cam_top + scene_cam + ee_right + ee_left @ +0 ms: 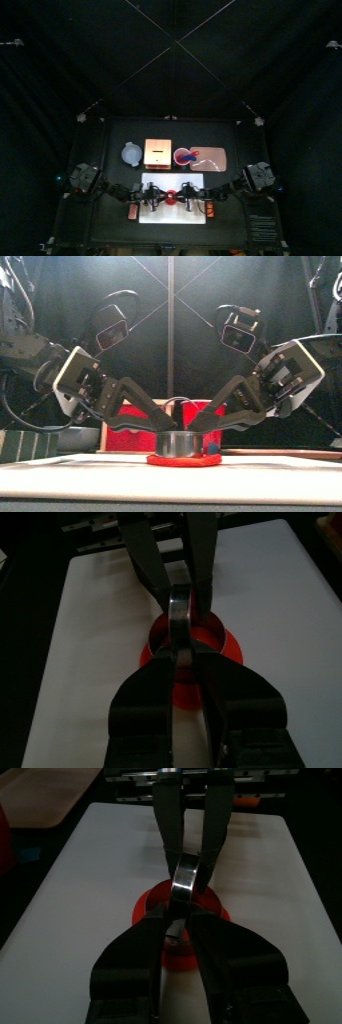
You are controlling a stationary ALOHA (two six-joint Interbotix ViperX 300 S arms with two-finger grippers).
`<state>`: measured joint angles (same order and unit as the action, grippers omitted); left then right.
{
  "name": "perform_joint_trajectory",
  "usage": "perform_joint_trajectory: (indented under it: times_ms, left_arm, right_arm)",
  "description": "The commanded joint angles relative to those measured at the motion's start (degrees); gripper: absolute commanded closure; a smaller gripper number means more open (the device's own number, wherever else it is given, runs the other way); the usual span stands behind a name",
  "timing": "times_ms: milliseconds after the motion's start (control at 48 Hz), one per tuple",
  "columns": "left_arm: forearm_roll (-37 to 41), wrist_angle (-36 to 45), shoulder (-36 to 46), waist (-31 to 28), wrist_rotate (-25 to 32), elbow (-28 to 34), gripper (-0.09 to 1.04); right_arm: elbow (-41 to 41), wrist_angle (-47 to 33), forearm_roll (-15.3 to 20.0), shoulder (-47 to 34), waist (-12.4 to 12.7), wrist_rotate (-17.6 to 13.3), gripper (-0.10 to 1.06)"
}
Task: Get the cutter from the drawer then cut the dough then place the extra dough in the bowl
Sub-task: Cut the dough
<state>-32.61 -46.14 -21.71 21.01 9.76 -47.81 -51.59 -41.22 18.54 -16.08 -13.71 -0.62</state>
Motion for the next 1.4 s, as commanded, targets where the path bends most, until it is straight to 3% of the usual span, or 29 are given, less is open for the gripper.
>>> perform_joint_trajectory:
  times_ms: [21,458,1250,1396]
  left_arm:
    - [0.0,4.4,2.5,0.6,1.0,-0.4,0.3]
    - [2.2,5.2,6.3,-1.8,5.2,3.3,0.28]
    - [6.4,2.1,13.1,-1.1,7.5,-0.5,0.19]
    - [7.2,-2.5,16.4,-1.7,8.3,-0.8,0.19]
  right_arm:
    - [1.1,3.2,0.3,-0.2,0.2,-0.4,0.53]
    - [3.3,9.1,-2.1,0.7,0.6,0.0,0.52]
    - [3.4,11.1,-3.6,2.5,3.2,-0.1,0.52]
    - [3.7,11.2,-3.4,3.2,3.2,-0.3,0.52]
